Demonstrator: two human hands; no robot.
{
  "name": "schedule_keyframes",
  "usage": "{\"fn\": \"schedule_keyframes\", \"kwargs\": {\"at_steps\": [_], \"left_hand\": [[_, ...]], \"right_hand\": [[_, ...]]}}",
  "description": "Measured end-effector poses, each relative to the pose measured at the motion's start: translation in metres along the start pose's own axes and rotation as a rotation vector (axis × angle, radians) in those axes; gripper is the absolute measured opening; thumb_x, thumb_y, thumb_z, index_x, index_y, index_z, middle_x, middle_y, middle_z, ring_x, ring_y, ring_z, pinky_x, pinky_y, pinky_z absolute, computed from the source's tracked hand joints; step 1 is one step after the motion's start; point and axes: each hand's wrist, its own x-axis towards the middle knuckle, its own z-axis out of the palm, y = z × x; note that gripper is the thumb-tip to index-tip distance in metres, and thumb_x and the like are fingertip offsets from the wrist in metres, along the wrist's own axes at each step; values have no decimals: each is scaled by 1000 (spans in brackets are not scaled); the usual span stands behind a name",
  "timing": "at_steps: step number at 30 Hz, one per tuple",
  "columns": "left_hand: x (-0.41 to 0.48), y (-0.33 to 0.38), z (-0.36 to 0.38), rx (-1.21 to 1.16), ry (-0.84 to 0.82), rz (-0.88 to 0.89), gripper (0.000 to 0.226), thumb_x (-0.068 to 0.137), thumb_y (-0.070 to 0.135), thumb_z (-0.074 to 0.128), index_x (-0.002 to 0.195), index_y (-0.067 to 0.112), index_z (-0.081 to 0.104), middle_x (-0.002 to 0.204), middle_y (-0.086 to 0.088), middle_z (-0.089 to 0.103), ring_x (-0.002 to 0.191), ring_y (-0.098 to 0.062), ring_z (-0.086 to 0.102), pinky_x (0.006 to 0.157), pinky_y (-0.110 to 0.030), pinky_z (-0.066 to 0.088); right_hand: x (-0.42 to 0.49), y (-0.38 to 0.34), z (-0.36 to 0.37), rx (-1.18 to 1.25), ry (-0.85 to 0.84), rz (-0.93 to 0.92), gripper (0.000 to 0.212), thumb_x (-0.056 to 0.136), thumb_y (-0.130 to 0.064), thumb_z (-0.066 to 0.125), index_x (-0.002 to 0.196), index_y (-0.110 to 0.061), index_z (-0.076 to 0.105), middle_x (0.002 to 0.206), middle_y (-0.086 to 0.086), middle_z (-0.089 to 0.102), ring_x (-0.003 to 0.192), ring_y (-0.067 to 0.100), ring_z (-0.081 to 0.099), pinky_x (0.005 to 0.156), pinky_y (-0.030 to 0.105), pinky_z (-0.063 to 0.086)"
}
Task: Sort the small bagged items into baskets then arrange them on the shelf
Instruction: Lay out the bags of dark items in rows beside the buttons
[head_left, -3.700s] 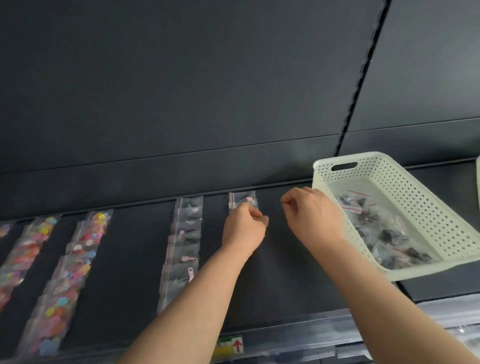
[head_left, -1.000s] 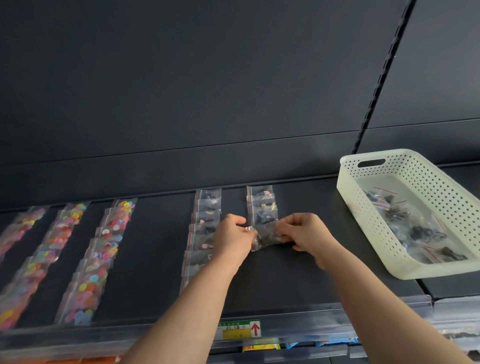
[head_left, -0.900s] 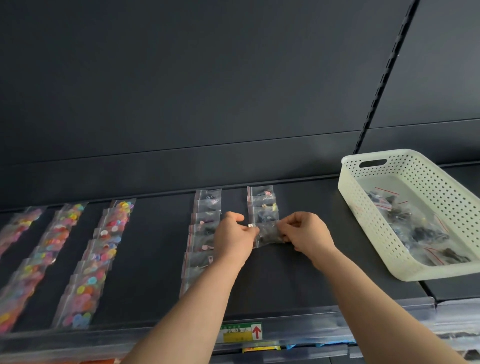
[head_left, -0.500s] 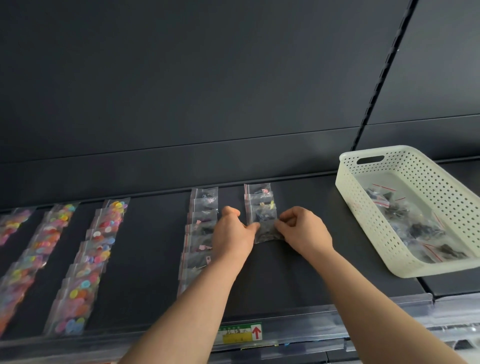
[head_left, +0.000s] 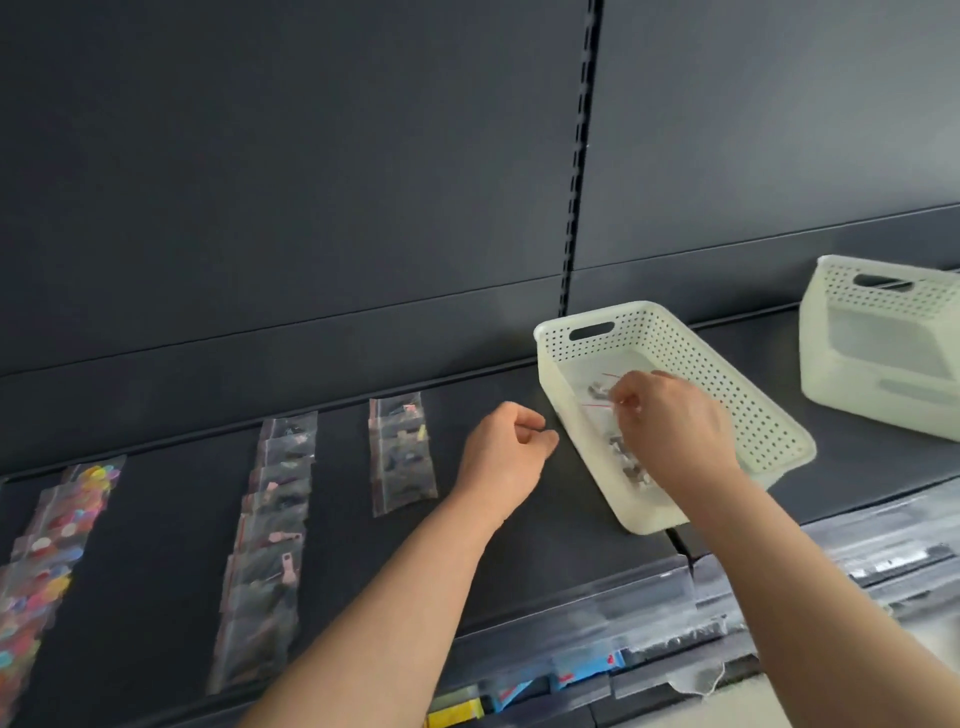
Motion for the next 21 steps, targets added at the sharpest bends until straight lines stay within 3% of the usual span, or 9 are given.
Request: {"fn": "schedule_keyframes", "kwargs": {"at_steps": [4,7,11,14,17,21], "left_hand": [[1,12,26,6,-32,3,10,88,28,67,94,29,59,93,7,69,87,-14,68,79,-38,57],[2,17,38,6,-33,-8,12,91,28,65,102,26,61,97,7,69,87,-12,68,79,-36,58],[2,20,46,-9,-23,-41,10,93,23,62,102,25,61,98,6,69,84,-10,67,74,-30,56],[0,22,48,-23,-13,-56,10,93,22,61,102,25,61,98,6,68,85,-10,67,75,-29,56],[-2,26,47,-38,-11,-66,10,94,20,61,102,25,60,98,6,68,82,-8,67,66,-24,52],[-5,28,45,-49,-13,-76,11,94,19,60,104,24,60,97,6,68,82,-7,67,62,-21,50]], "right_hand": [[9,46,1,-82,-203,70,27,90,-16,49,94,-36,68,89,-8,67,77,16,60,63,28,48],[15,59,5,-78,-273,26,24,91,-18,54,96,-37,68,94,-10,68,81,15,61,69,29,51],[26,59,9,-79,-356,-120,26,95,-20,51,107,-38,65,105,-8,65,87,14,57,71,27,44],[27,53,14,-129,-444,-240,24,95,-24,55,115,-34,62,109,-4,61,97,15,53,84,31,48],[30,51,19,-178,-442,-216,22,91,-27,61,112,-28,63,106,-2,59,99,17,53,89,35,50],[31,53,17,-187,-354,-179,8,90,-26,60,97,-27,65,99,-6,58,92,13,50,82,29,48]]}}
